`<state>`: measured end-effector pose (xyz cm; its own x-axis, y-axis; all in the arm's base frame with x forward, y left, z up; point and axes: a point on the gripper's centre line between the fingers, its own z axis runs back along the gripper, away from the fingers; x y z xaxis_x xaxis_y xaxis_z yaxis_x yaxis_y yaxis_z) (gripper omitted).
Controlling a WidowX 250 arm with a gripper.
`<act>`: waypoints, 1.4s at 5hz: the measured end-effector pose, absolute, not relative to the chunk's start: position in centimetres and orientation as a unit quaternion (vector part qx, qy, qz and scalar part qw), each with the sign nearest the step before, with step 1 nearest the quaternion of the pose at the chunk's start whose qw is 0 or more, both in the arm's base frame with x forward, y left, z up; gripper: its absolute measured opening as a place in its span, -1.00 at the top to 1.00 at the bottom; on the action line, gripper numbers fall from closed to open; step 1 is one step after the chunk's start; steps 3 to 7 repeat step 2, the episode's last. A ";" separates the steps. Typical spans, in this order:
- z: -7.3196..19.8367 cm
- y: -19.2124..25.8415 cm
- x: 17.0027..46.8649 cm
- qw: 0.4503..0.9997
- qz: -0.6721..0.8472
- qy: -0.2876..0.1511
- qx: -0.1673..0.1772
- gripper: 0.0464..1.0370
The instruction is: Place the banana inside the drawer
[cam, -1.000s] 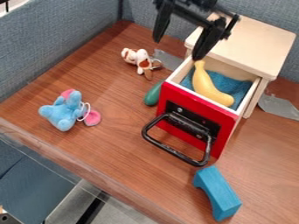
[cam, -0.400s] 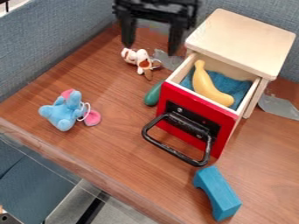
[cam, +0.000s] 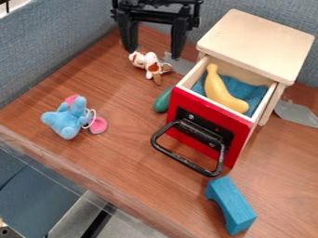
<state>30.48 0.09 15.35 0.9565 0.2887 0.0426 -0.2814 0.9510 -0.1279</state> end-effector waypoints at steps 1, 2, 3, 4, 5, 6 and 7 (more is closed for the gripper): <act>15.4 0.1 30.5 0.987 0.146 -0.030 -0.060 -0.93; 15.4 0.1 30.5 0.987 0.144 -0.030 -0.060 -0.93; 15.4 0.1 30.5 0.987 0.144 -0.030 -0.060 -0.93; 15.4 0.1 30.5 0.987 0.144 -0.030 -0.060 -0.93; 15.4 0.1 30.5 0.987 0.144 -0.030 -0.060 -0.93; 15.4 0.1 30.5 0.987 0.144 -0.030 -0.060 -0.93; 15.4 0.1 30.5 0.987 0.144 -0.030 -0.060 -0.93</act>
